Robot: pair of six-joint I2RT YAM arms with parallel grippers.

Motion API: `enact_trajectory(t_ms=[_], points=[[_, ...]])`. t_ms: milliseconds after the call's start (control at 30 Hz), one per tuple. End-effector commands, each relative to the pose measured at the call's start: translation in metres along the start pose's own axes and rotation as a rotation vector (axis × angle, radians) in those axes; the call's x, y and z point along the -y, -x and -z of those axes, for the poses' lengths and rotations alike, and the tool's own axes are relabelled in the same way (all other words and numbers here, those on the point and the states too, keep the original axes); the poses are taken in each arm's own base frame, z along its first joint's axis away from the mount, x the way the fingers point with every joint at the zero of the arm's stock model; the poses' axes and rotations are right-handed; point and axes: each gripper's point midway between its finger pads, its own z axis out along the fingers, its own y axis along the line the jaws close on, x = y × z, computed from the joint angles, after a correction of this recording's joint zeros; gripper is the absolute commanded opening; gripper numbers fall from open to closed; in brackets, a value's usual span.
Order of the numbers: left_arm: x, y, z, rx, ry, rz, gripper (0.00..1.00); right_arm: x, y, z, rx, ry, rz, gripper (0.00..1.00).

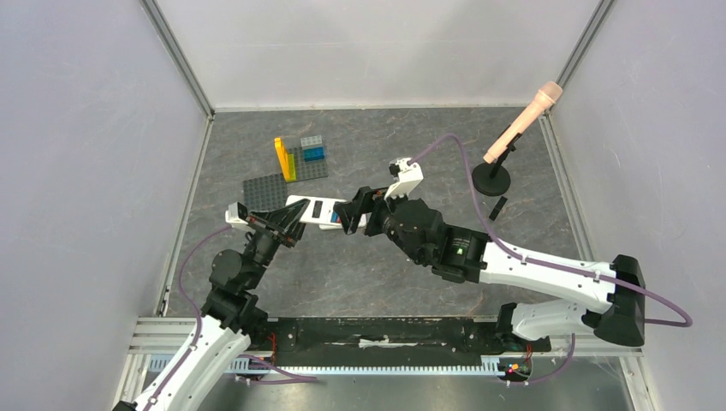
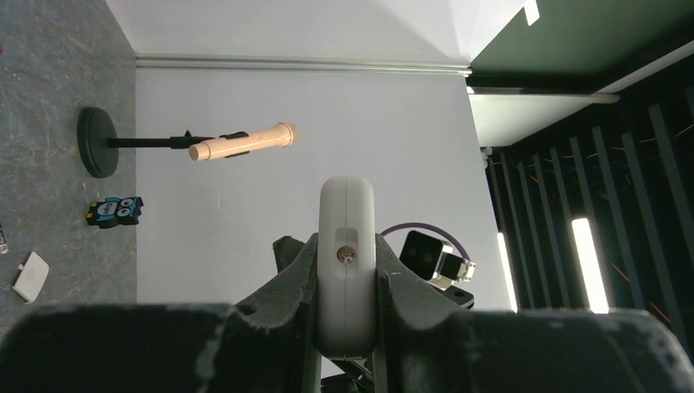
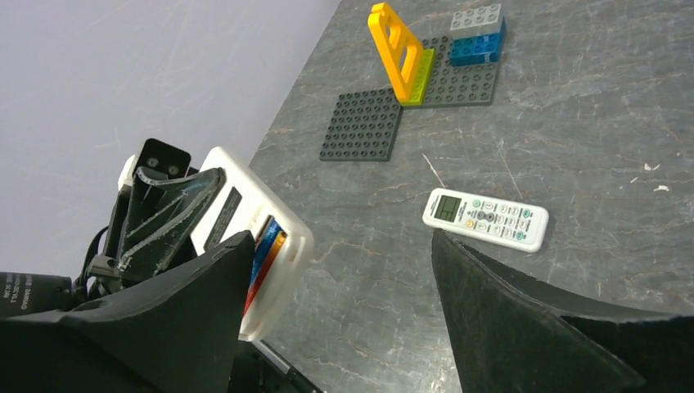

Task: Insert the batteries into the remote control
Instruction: Load the battery into the remote control.

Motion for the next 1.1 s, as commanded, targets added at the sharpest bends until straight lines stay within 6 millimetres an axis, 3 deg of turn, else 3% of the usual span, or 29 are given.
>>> enact_trajectory(t_ms=[0, 233, 467, 600, 700, 800, 967, 1067], points=[[0.032, -0.015, 0.006, -0.064, -0.094, -0.075, 0.02, -0.01, 0.014, 0.017, -0.004, 0.106, -0.118, 0.84], [0.01, -0.022, 0.011, -0.131, -0.126, -0.064, 0.02, -0.02, 0.023, 0.034, -0.057, 0.258, -0.258, 0.86], [0.003, -0.026, 0.014, -0.161, -0.119, -0.094, 0.02, -0.032, 0.006, 0.041, -0.161, 0.349, -0.292, 0.86], [0.002, -0.027, 0.014, -0.165, -0.111, -0.114, 0.02, -0.017, -0.006, 0.042, -0.179, 0.302, -0.305, 0.85], [-0.003, -0.028, 0.015, -0.166, -0.083, -0.15, 0.02, 0.011, -0.013, 0.042, -0.18, 0.207, -0.288, 0.83], [-0.011, -0.025, 0.016, -0.155, -0.044, -0.187, 0.02, 0.057, -0.026, 0.044, -0.205, 0.044, -0.18, 0.82], [-0.024, -0.021, 0.019, -0.136, 0.013, -0.228, 0.02, 0.158, -0.045, 0.055, -0.262, -0.321, 0.011, 0.82], [-0.03, -0.019, 0.019, -0.134, 0.037, -0.243, 0.02, 0.212, -0.058, 0.062, -0.303, -0.507, 0.041, 0.82]])
